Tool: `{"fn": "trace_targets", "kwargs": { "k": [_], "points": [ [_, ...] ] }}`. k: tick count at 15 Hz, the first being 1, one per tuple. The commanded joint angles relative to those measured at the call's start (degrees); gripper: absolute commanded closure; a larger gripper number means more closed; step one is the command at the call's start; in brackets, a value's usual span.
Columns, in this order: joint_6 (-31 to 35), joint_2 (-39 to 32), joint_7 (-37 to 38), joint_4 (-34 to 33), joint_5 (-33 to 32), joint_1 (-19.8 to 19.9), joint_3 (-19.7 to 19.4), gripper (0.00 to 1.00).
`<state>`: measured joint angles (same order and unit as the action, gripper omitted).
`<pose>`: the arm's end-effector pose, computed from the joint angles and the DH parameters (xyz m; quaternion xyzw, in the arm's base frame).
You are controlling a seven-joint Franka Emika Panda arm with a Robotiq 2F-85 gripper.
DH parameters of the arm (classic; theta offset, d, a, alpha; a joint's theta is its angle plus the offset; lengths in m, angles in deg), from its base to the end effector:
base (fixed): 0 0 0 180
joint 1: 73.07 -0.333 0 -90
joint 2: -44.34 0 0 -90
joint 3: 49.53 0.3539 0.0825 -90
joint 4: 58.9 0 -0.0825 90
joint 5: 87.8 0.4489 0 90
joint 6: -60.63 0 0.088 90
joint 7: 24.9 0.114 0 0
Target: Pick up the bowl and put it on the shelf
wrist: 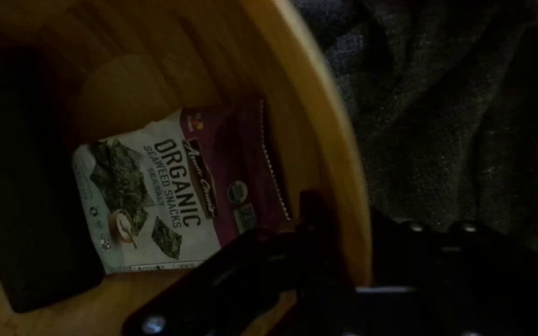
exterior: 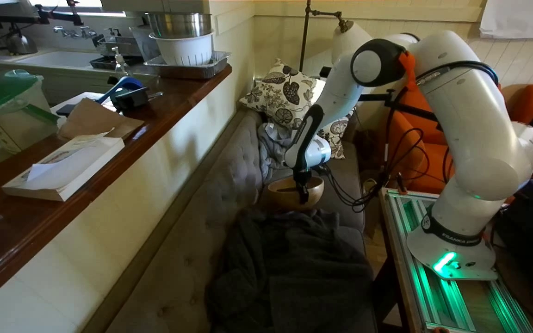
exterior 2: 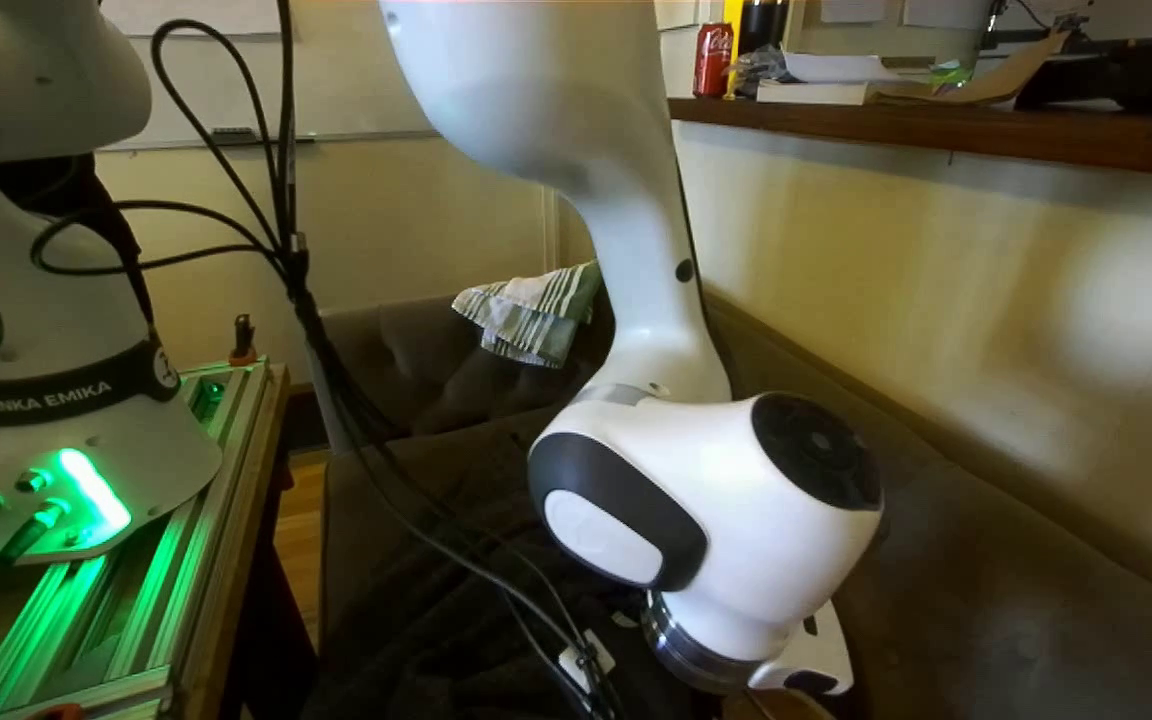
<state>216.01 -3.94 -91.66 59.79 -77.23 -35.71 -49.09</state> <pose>0.4473 -0.3426 -0.0413 -0.9798 -0.1698 0.0365 0.0994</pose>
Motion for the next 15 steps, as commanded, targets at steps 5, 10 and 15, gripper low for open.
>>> {"fn": "trace_targets", "kwargs": {
  "k": [5,10,15],
  "points": [
    [14.9,18.8,-9.7,22.1,-8.0,6.4,2.5,0.96],
    [19.0,28.2,-15.0,32.5,-8.5,13.8,9.9,0.96],
    [21.0,32.0,-20.0,37.3,-2.8,27.4,27.4,0.96]
  ]
}}
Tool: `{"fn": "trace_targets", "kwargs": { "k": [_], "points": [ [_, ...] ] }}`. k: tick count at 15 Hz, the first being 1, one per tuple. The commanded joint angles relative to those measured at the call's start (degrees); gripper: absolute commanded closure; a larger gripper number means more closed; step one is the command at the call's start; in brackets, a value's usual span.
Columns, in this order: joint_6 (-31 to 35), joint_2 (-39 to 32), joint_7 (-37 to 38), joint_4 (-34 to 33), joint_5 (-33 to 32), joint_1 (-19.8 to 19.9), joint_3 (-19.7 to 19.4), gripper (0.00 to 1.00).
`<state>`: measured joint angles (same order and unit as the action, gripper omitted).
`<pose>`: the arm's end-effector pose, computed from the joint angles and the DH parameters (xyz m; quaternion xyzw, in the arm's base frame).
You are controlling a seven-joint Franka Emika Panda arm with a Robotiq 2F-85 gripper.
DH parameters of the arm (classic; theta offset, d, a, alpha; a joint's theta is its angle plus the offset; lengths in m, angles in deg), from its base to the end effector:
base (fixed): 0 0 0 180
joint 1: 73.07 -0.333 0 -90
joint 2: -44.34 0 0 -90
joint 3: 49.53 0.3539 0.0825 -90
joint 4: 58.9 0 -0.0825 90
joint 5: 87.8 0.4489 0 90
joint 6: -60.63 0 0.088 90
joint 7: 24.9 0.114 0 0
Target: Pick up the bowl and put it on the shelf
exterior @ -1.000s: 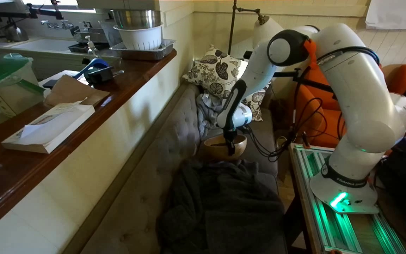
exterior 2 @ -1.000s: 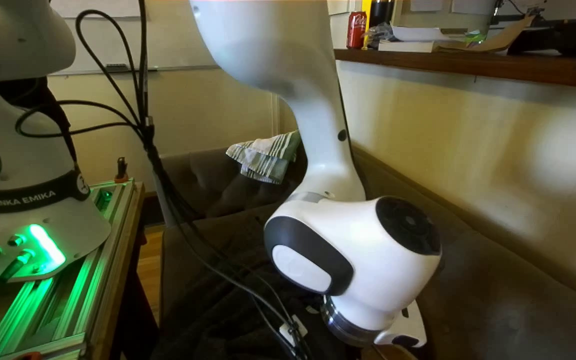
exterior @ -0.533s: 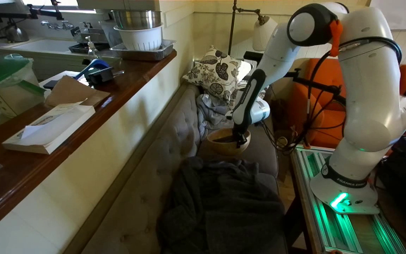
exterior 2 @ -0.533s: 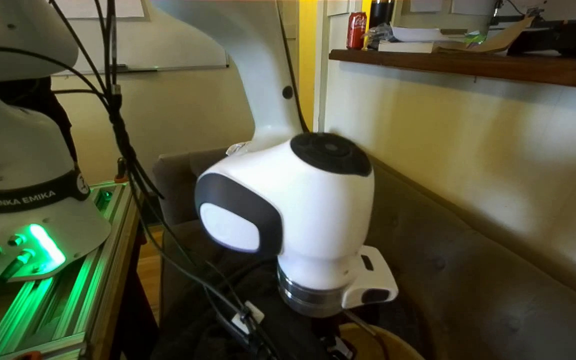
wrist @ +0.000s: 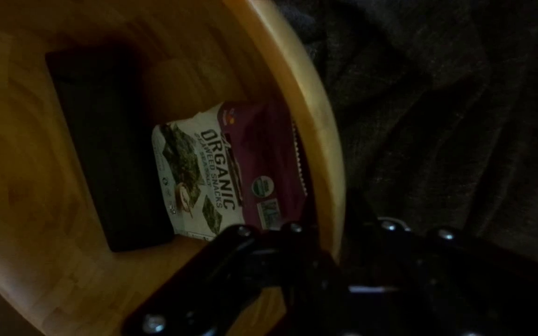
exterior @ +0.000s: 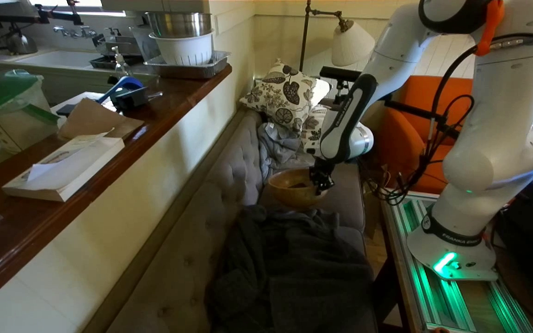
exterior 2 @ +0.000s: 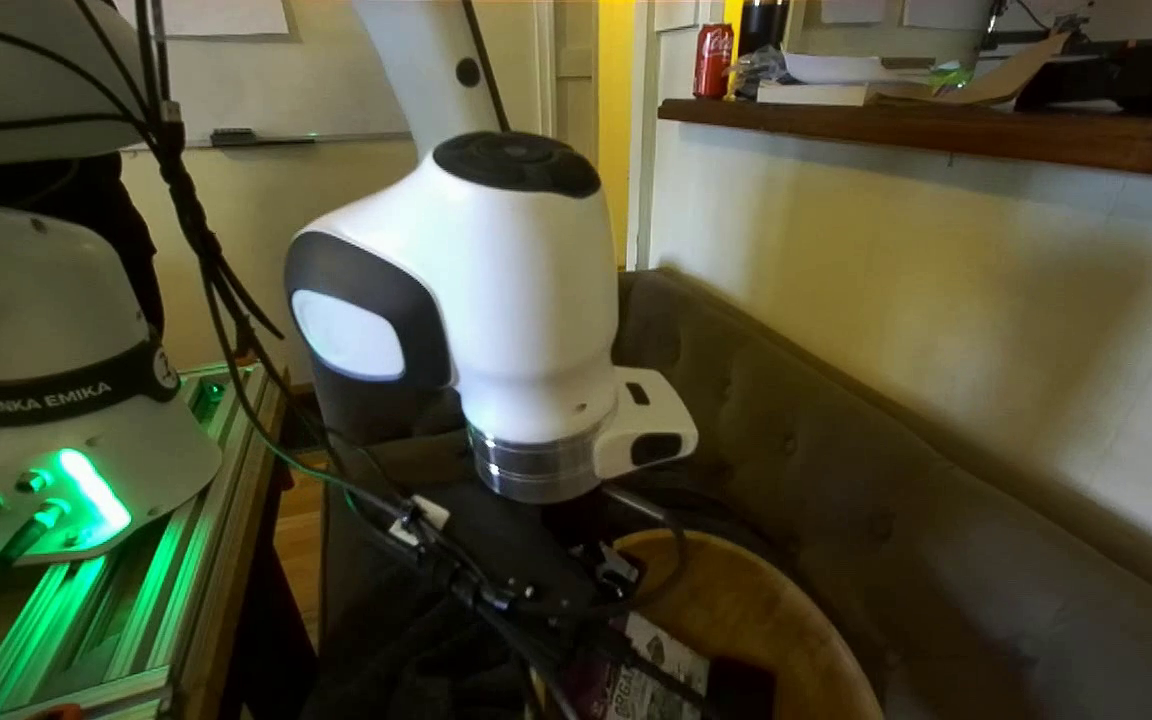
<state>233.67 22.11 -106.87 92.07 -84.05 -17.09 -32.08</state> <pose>0.3507 -0.2616 0.0872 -0.9425 -0.3287 -0.0556 0.0254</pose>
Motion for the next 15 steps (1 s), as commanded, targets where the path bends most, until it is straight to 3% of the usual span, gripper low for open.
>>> {"fn": "trace_targets", "kwargs": {
  "k": [1,3,6,7,12,15],
  "points": [
    [4.4,6.1,-6.2,5.8,5.2,12.6,15.1,0.96],
    [8.9,4.9,-10.3,6.9,7.7,19.8,24.0,0.96],
    [13.1,4.2,-13.3,9.1,4.8,32.8,37.2,0.96],
    [12.5,3.2,-14.8,6.9,4.5,33.1,37.6,0.96],
    [10.7,6.6,-19.6,6.8,4.7,42.3,47.5,0.96],
    [8.2,7.5,-18.1,6.8,6.3,48.8,53.8,0.96]
  ]
}}
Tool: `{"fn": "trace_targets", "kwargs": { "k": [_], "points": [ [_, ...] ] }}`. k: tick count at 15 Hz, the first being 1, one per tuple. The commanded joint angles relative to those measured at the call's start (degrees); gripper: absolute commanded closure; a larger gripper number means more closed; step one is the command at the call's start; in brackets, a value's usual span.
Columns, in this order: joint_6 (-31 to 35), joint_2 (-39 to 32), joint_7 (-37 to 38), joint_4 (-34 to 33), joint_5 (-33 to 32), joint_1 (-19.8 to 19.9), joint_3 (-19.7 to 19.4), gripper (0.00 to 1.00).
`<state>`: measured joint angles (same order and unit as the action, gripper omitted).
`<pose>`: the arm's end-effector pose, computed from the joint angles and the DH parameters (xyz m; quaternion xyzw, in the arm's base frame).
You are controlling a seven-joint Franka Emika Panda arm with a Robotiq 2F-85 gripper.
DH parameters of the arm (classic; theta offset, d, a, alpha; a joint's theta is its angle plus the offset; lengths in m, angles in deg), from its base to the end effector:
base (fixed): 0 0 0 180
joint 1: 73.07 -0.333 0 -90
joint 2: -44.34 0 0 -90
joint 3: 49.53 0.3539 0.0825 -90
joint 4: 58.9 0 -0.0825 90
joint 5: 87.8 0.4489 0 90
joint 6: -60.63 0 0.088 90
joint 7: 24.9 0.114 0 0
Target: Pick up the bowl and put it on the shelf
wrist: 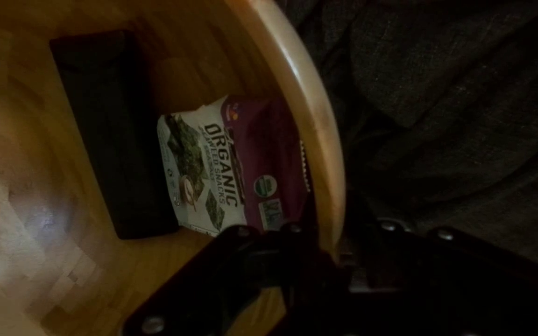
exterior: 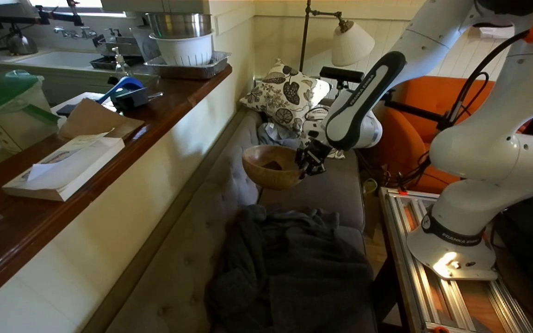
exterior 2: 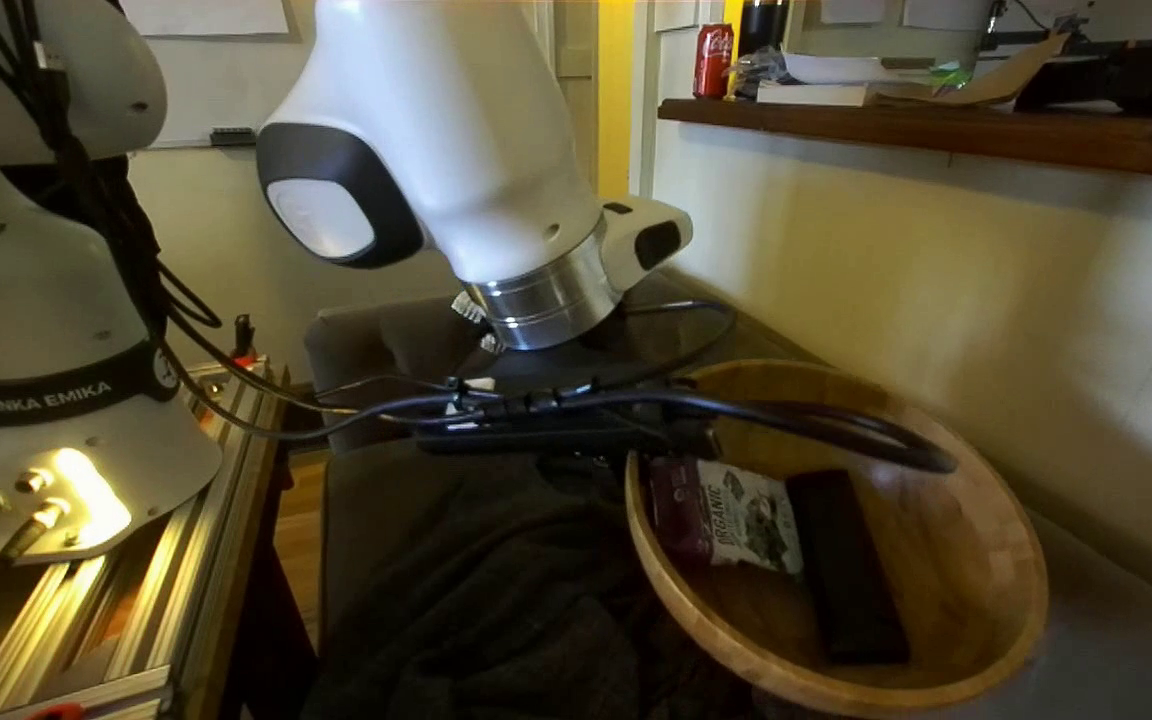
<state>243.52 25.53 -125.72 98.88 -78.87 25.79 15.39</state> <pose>0.3764 -0.2247 0.1749 0.8719 0.4456 0.1919 0.0663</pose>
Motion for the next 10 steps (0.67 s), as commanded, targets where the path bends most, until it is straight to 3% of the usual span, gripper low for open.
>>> {"fn": "trace_targets", "kwargs": {
  "k": [1,2,6,7,10],
  "points": [
    [-0.7,0.4,0.1,0.0,0.2,2.0,2.0,0.96],
    [-1.5,0.6,0.1,0.0,0.2,2.8,2.6,0.82],
    [-2.1,-0.2,0.1,0.5,0.2,2.2,1.5,0.82],
    [-2.1,-0.3,0.1,0.5,0.2,2.2,1.5,0.96],
    [1.2,0.7,0.1,-0.3,-0.3,2.9,6.1,0.96]
  ]
}}
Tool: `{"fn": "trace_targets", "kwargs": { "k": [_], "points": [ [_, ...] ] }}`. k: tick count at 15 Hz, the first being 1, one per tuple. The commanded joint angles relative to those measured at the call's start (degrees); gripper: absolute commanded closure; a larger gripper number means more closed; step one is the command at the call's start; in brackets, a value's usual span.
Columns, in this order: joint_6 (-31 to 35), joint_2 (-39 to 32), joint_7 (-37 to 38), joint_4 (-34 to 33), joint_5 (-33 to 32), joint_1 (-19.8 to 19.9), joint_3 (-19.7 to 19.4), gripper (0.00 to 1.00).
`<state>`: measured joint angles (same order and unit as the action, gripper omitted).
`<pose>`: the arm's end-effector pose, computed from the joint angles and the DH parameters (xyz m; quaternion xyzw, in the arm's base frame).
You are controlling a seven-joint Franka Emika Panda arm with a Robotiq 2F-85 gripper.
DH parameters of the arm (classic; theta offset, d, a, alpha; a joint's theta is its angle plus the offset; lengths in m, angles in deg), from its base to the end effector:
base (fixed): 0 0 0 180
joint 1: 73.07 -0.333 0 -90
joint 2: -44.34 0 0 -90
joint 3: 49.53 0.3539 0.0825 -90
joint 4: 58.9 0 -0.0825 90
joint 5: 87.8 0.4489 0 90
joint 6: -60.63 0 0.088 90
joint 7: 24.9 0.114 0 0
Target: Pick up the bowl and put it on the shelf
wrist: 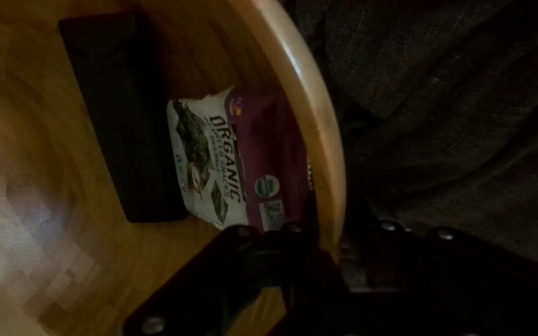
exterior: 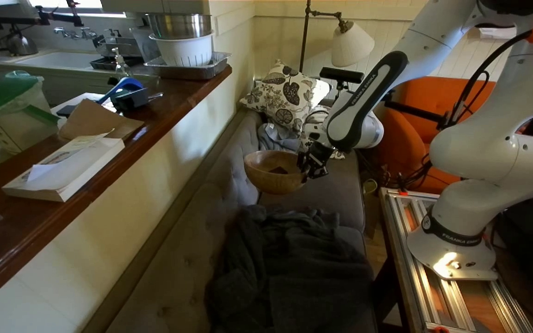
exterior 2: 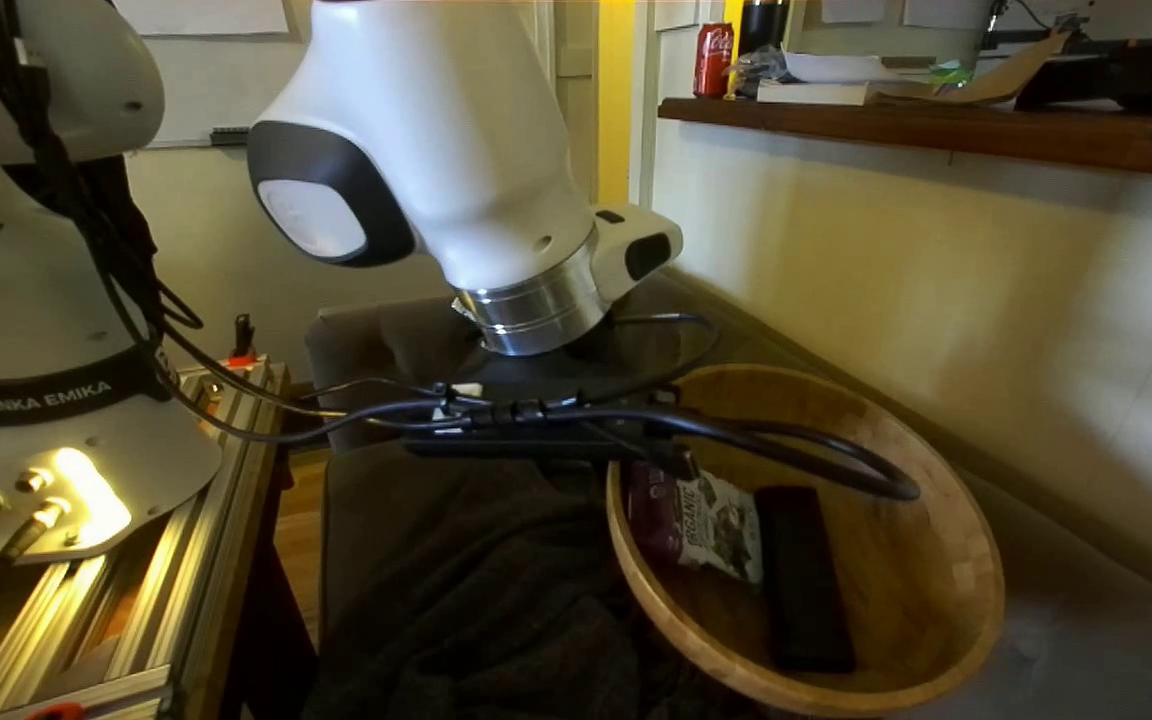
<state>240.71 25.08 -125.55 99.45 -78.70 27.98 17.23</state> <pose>0.3708 -0.2188 0.1698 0.8747 0.4445 0.1894 0.0391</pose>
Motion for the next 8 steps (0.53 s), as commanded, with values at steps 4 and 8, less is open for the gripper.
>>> {"fn": "trace_targets", "kwargs": {
  "k": [4,8],
  "points": [
    [4.1,4.6,0.2,-2.3,-1.1,6.0,16.4,0.96],
    [-0.8,7.5,-2.6,-4.7,-4.3,16.4,29.5,0.96]
  ]
}}
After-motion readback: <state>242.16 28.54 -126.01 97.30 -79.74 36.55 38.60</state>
